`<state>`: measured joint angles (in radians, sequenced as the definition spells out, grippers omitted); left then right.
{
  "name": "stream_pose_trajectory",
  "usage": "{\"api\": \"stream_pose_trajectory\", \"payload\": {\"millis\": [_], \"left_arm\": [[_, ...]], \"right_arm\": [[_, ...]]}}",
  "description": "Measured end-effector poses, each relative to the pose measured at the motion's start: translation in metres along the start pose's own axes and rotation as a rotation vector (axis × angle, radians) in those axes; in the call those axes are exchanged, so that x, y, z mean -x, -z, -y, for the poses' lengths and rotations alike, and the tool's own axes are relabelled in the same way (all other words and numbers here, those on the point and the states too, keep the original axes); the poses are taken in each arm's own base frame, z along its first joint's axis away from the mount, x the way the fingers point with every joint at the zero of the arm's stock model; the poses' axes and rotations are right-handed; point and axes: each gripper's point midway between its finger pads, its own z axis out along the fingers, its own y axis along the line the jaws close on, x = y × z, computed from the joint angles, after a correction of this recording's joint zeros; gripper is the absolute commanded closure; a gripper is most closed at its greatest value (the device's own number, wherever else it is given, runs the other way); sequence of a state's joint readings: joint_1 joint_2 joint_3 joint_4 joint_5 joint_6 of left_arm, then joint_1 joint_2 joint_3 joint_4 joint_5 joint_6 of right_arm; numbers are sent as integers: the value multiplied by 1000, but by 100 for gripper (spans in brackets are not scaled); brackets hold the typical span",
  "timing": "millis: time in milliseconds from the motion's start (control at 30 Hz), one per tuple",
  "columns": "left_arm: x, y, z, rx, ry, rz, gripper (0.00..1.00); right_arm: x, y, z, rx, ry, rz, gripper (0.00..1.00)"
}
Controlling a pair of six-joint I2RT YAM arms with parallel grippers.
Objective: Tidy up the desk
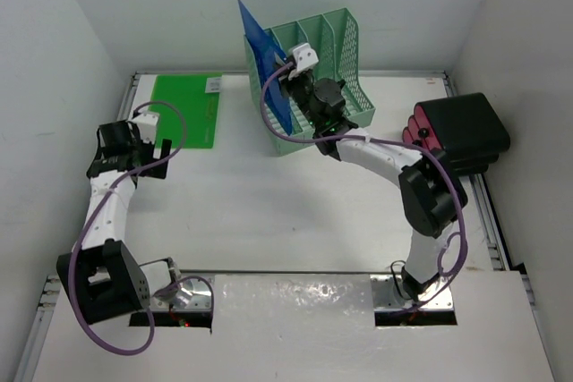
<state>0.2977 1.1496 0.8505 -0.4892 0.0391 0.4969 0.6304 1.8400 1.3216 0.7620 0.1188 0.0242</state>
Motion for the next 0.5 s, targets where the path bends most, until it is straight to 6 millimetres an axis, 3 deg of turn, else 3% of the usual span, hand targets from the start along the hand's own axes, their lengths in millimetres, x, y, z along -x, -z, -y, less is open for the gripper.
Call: {"api": "stream_pose_trajectory", "payload": {"millis": [133,300,400,433,500], "left_arm": [[-5,-9,6,-35,1,-26,0],[-6,-17,14,-70,-8,-44,0],[0,-22,24,-90,-34,-37,0],[4,-24,30,-100,-53,-33,0],[14,-31,45,-121,-99,-26,0]], "right_arm": [[-13,-5,3,-13,-2,17,100],[-46,-8,3,-16,-13,-27,98],[-59,0,6,-28,-28,-38,75],[-67,5,5,-29,-34,-58,59],[-85,17,4,-26,-38,-107,44]]}}
